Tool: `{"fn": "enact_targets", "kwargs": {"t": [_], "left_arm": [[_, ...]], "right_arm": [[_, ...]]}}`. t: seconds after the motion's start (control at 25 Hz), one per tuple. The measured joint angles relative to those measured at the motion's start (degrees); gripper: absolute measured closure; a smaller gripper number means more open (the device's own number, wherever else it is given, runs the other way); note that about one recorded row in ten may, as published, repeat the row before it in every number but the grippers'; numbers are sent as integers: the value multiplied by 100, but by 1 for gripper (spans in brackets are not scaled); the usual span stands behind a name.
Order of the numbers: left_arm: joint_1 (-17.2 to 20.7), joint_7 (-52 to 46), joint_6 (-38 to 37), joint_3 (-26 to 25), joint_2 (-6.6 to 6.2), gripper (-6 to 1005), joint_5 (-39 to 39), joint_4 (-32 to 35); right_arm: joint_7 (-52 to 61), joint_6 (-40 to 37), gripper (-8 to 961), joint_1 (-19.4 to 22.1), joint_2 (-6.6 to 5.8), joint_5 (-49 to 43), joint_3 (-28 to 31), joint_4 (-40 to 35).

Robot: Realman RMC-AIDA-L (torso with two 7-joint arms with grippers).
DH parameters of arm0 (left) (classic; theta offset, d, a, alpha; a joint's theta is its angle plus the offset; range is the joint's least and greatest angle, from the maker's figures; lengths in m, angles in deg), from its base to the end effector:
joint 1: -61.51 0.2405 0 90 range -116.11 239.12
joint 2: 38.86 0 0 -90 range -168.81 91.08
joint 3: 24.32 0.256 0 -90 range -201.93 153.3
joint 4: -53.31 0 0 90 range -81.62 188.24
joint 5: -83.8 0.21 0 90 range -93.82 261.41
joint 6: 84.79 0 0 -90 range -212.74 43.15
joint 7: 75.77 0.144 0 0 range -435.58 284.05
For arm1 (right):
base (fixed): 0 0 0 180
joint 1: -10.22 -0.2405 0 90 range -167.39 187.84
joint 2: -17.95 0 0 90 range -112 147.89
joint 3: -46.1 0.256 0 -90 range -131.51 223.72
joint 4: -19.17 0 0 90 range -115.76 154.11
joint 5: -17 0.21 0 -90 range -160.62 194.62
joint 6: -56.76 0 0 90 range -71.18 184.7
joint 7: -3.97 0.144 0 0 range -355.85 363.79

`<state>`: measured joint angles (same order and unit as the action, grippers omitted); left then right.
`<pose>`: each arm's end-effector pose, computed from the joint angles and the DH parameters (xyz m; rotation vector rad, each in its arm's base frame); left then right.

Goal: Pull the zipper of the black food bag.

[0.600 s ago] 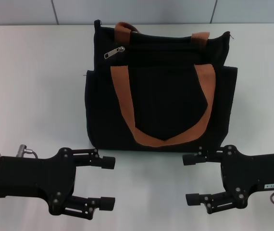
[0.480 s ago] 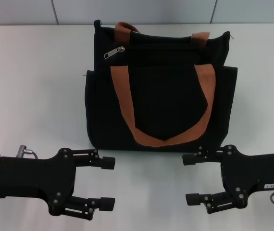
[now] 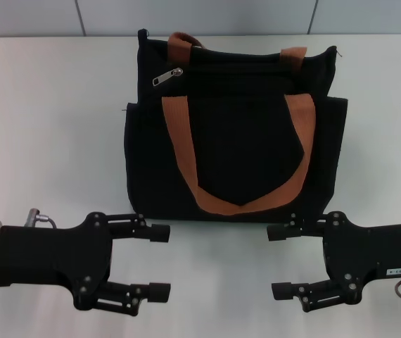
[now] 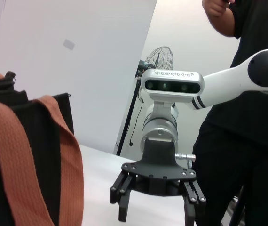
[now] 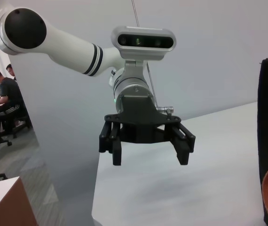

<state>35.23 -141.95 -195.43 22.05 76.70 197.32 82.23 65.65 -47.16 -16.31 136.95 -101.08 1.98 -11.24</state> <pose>-0.2669 0.2510 -0.0034 2.8647 0.3921 0.9086 0.2680 0.2576 -0.0281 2.9811 -0.3300 -0.8316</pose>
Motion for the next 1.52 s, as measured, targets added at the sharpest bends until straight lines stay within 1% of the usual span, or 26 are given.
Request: {"fn": "enact_targets", "kwargs": {"t": [0.04, 0.2, 0.32, 0.36, 0.44, 0.48, 0.6, 0.64, 0.68, 0.72, 0.76, 0.84, 0.88, 0.96, 1.0, 1.04, 1.12, 1.2, 1.28, 1.32, 1.4, 1.44, 1.48, 1.52], "left_arm": [[0, 0, 0, 0, 0, 170, 0, 0], [-44, 7, -6, -263, 67, 170, -214, 0], [-48, 47, -16, -352, 79, 169, -528, 0], [-48, 47, -16, -352, 79, 169, -528, 0], [21, 145, 40, -440, 79, 169, -1219, -10], [21, 145, 40, -440, 79, 169, -1219, -10], [45, 191, 140, -895, 81, 169, -1494, -54], [46, 225, 191, -1360, 103, 169, -1522, -78], [46, 225, 191, -1360, 103, 169, -1522, -78], [45, 233, 299, -1708, 120, 169, -1529, -86], [45, 233, 299, -1708, 120, 169, -1529, -86], [34, 234, 552, -1923, 105, 169, -1527, -88], [6, 235, 896, -1949, 51, 170, -1486, -88], [-32, 236, 1208, -1881, 9, 170, -1403, -75], [-32, 236, 1208, -1881, 9, 170, -1403, -75], [-80, 225, 1493, -1783, -19, 170, -1282, -50], [-80, 225, 1493, -1783, -19, 170, -1282, -50], [-154, 210, 1732, -1656, -36, 170, -1087, -30], [-154, 210, 1732, -1656, -36, 170, -1087, -30], [-247, 226, 1902, -1477, -23, 170, -846, -22], [-304, 237, 2007, -1305, 3, 170, -759, -21], [-304, 237, 2007, -1305, 3, 170, -759, -21], [-386, 313, 2138, -1098, 41, 169, -740, -37], [-386, 313, 2138, -1098, 41, 169, -740, -37]], "right_arm": [[-8, 3, 118, 2, 0, 4, 0, 0], [-9, 3, 118, 16, 0, 15, 1, 0], [-11, -1, 118, 35, 0, 17, 15, 0], [-11, -4, 118, 41, 0, 18, 18, 1], [-16, -5, 118, 57, 0, 20, 18, 22], [-16, -5, 118, 57, 0, 20, 18, 22], [-55, 7, 118, 67, 4, 22, 33, 91], [-86, 19, 119, 71, 5, 22, 42, 139], [-86, 19, 119, 71, 5, 22, 42, 139], [-96, 22, 119, 77, 6, 22, 50, 168], [-96, 22, 119, 77, 6, 22, 50, 168], [-97, 22, 119, 90, 7, 22, 60, 175], [-97, 23, 119, 94, 9, 22, 62, 176], [-97, 24, 119, 95, 9, 22, 62, 176], [-97, 24, 119, 95, 9, 22, 62, 176], [-97, 29, 119, 96, 9, 22, 62, 176], [-96, 29, 119, 100, 9, 22, 62, 176], [-96, 29, 119, 103, 9, 22, 62, 176], [-96, 29, 119, 110, 9, 22, 62, 176], [-96, 29, 119, 115, 9, 22, 61, 176], [-96, 32, 119, 126, 9, 22, 62, 177], [-96, 34, 119, 133, 9, 22, 61, 176], [-96, 35, 118, 134, 10, 22, 62, 176], [-95, 36, 118, 134, 10, 22, 61, 176]]}}
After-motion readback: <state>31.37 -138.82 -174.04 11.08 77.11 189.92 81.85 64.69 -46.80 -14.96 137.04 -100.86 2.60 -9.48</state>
